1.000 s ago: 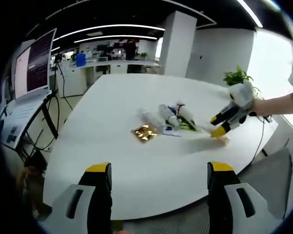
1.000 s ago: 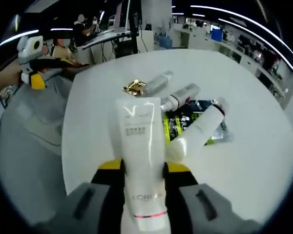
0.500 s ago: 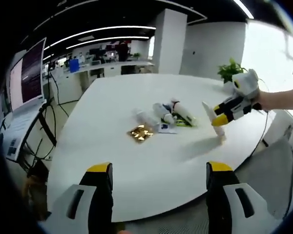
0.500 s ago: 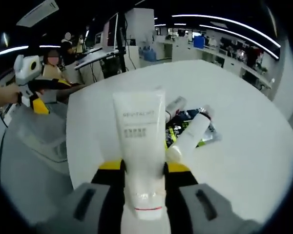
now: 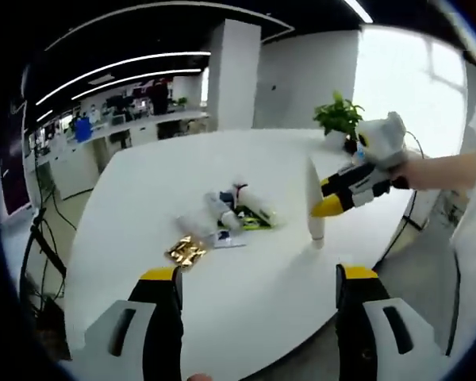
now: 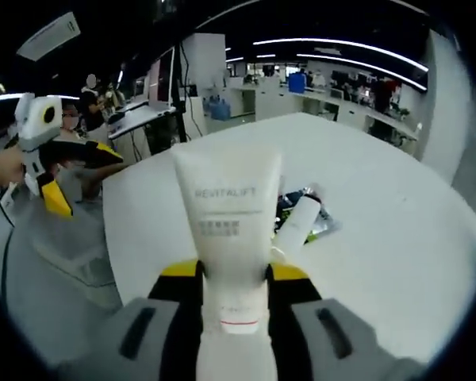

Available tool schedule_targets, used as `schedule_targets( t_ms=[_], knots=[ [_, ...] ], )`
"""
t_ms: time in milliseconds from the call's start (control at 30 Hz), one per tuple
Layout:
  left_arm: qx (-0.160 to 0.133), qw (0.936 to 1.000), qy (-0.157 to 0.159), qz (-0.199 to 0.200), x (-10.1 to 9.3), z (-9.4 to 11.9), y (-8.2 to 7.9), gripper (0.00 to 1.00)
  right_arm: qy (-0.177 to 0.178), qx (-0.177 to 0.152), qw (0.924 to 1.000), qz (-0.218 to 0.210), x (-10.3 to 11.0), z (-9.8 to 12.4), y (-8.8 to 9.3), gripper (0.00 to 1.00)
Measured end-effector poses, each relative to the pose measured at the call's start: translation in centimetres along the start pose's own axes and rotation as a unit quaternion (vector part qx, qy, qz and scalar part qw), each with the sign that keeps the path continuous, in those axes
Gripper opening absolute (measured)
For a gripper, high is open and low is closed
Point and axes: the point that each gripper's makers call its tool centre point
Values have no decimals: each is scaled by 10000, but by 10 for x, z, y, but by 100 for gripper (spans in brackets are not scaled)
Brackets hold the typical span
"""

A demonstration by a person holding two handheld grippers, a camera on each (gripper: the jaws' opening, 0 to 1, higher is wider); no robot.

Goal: Arrange the skincare products in the storage area until every visible bottle or jar stands upright without overlapping.

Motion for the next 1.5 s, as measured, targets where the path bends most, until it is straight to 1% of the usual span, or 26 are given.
schedule_targets(
  t_ms=[67,133,200,267,333,367,400,433,500,600,733,833,967,1100,1233,1300,1367,1433,1500],
  knots=[
    [-67,9996,231,163,-11,-10,-11,77,115,-60,9999,-108,-1,1,-1,30],
    [-92,9976,553,401,-25,-22,-20,76,194,-93,9995,-236,-1,2,-1,31],
    [-154,9945,817,631,-38,-33,-29,75,270,-113,9991,-322,1,3,-1,31],
    [-135,9907,1026,883,-49,-45,-32,74,348,-142,9986,-375,3,5,0,31],
    [-154,9883,1172,968,-58,-55,-34,70,421,-169,9981,-428,5,6,-1,31],
    [-202,9864,1291,998,-65,-58,-36,66,474,-198,9977,-449,6,7,-2,31],
    [-260,9826,1459,1117,-74,-61,-38,61,509,-217,9974,-457,6,8,-3,31],
    [-280,9813,1535,1124,-79,-63,-39,57,568,-259,9971,-444,7,9,-5,31],
    [-267,9813,1571,1081,-84,-68,-38,51,642,-299,9966,-422,8,11,-7,31],
    [-106,9843,1579,778,-94,-78,-32,51,700,-327,9962,-407,9,13,-9,31],
    [-1,9856,1583,589,-100,-90,-31,49,810,-350,9953,-390,7,16,-10,31],
    [58,9858,1636,373,-104,-100,-32,42,867,-373,9946,-421,6,18,-10,31],
    [114,9822,1872,138,-116,-108,-32,27,880,-363,9945,-443,9,17,-7,31],
    [249,9820,1867,-94,-119,-116,-27,26,890,-327,9945,-451,11,16,-4,31],
    [285,9821,1842,-256,-120,-121,-25,18,931,-324,9939,-496,10,15,-2,31],
    [276,9826,1796,-388,-117,-125,-24,10,963,-300,9937,-493,9,15,2,31],
    [344,9807,1877,-427,-119,-128,-22,11,988,-261,9933,-534,8,15,6,31],
    [402,9783,1957,-559,-120,-131,-19,11,1035,-246,9927,-569,8,15,10,31],
    [454,9729,2131,-775,-125,-134,-17,10,1108,-245,9917,-599,5,15,13,31]
  ],
)
Point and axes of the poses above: the point that each gripper's makers call its tool centre point, and the gripper's own axes: z roughly backward along the fingers, x roughly to its left, y roughly out of its underside, and after that the axes turned 14 degrees about z, right-handed
